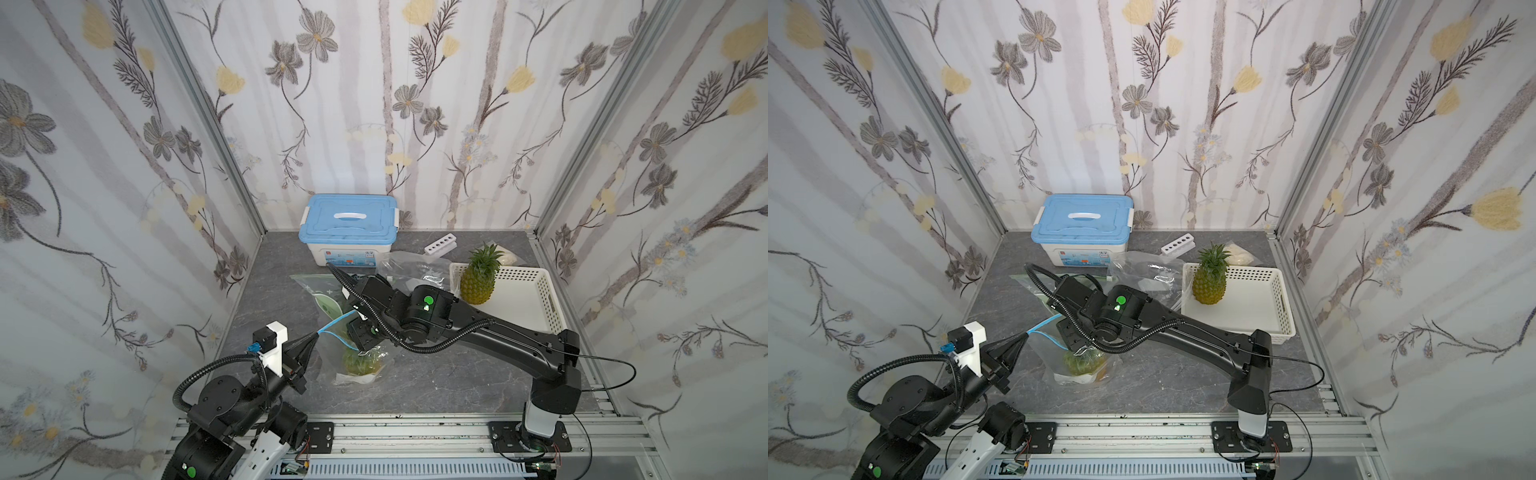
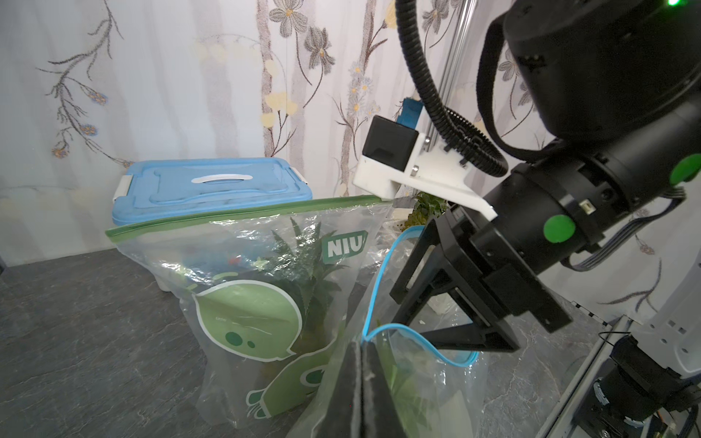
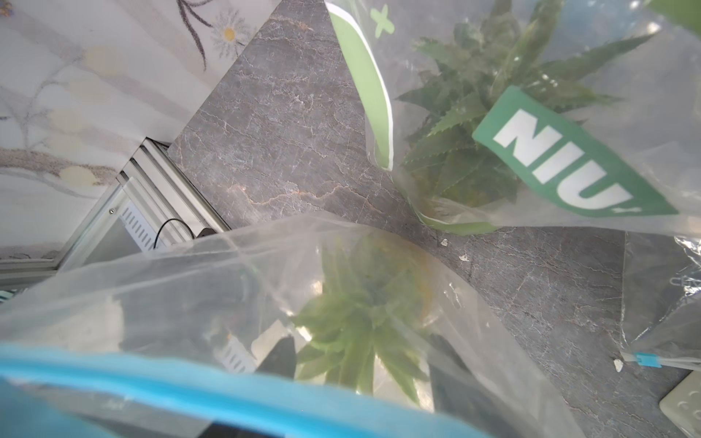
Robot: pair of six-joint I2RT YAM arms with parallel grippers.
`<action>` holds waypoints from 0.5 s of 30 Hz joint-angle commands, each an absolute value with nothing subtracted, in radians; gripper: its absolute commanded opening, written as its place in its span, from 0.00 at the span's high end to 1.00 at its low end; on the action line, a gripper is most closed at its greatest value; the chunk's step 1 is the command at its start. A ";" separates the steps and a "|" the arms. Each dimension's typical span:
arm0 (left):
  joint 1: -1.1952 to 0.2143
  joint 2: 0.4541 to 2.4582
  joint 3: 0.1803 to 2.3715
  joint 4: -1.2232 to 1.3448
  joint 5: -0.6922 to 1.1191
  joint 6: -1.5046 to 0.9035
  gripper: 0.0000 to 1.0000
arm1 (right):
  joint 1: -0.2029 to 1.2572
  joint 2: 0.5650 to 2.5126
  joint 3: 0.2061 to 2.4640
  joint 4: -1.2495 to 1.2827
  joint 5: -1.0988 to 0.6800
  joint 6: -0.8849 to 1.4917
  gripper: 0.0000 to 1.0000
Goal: Open the zip-top bag and take out the pineapple
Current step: Pick up the pineapple from the zipper food storage bag.
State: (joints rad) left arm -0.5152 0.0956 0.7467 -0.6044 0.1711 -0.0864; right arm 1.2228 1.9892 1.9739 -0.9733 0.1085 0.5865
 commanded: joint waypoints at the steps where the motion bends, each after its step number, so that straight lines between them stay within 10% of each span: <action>1: -0.513 0.088 0.737 -0.589 0.230 -0.098 1.00 | 1.223 2.010 1.990 -0.933 0.095 0.656 0.43; 15: -0.514 0.054 0.745 -0.637 0.103 -0.112 0.83 | 1.270 2.100 1.997 -1.039 0.042 0.766 0.34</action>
State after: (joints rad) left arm -0.5152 0.0605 0.7403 -0.6296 0.1421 -0.1051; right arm 1.2625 2.0769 1.9938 -1.0264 0.0486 0.7223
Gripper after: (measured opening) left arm 0.170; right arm 0.652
